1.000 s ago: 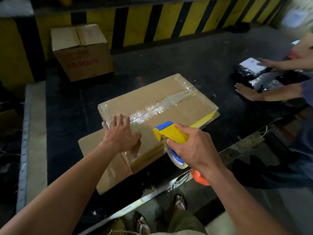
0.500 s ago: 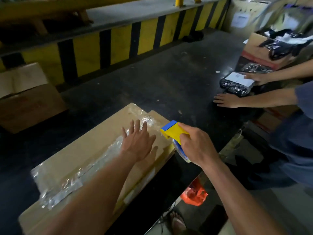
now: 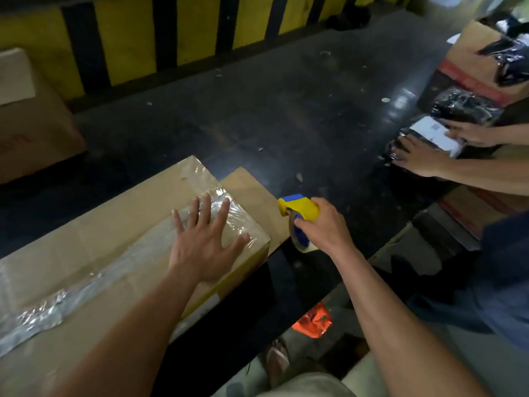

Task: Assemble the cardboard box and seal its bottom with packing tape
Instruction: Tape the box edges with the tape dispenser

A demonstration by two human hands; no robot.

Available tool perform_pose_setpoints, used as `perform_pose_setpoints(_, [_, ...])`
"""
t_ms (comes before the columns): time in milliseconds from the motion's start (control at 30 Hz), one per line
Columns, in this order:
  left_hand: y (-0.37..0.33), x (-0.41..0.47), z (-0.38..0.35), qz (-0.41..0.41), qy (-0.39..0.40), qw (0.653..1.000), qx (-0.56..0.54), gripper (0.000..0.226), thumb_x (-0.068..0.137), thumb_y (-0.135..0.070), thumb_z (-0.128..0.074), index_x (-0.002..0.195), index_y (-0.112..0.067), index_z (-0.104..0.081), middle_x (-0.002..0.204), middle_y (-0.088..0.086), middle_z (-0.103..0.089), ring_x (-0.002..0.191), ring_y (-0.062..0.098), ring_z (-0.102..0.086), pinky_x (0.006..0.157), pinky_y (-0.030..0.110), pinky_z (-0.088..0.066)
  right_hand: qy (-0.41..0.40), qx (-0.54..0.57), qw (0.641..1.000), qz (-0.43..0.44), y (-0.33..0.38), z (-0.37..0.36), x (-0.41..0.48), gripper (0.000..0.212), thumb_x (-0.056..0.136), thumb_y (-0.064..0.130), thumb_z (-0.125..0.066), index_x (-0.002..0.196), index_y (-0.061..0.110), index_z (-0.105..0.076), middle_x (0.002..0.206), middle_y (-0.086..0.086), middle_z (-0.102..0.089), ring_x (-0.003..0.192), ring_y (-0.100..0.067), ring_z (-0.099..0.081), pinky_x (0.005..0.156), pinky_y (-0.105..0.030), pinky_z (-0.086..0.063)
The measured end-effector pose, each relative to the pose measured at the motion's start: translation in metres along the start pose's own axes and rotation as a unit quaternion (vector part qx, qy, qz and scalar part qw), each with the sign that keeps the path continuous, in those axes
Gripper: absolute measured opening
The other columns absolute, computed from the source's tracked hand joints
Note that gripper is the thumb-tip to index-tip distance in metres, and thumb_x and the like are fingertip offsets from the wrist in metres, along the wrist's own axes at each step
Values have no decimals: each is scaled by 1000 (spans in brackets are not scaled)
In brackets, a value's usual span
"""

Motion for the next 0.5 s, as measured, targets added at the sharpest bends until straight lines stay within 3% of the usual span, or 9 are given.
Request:
perform_pose_setpoints(200, [33,-17,2,0,5,1000,10,87,88,-86,-7,160,-39,11,169,1,20,155,24,20,121,64,7,30,49,997,-47,-28,-29,13,40,80,32,-71,117,22,-60,105,2,-63,100,-22,-61,89,-39,-51])
perform_pose_setpoints(333, [48,-31,3,-2,12,1000,11,87,89,-85,-9,160,-40,11,169,1,21,154,23,22,121,63,7,13,95,994,-45,-41,-41,18,18,80,23,-72,94,11,-72,88,-4,-70,89,-25,-67,84,-43,-55])
perform_pose_setpoints(500, [60,-41,4,-8,12,1000,1,87,89,-84,-15,160,-39,7,169,2,18,155,23,19,122,61,8,31,103,993,-54,-54,-51,25,17,85,24,-70,99,16,-75,98,-6,-74,94,-26,-67,87,-43,-53])
Point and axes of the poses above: each hand's wrist, its own x-axis towards the middle knuckle, its own z-axis out of the back of the hand, y = z × x, the point moved 1 cm from there along x, towards the middle knuckle
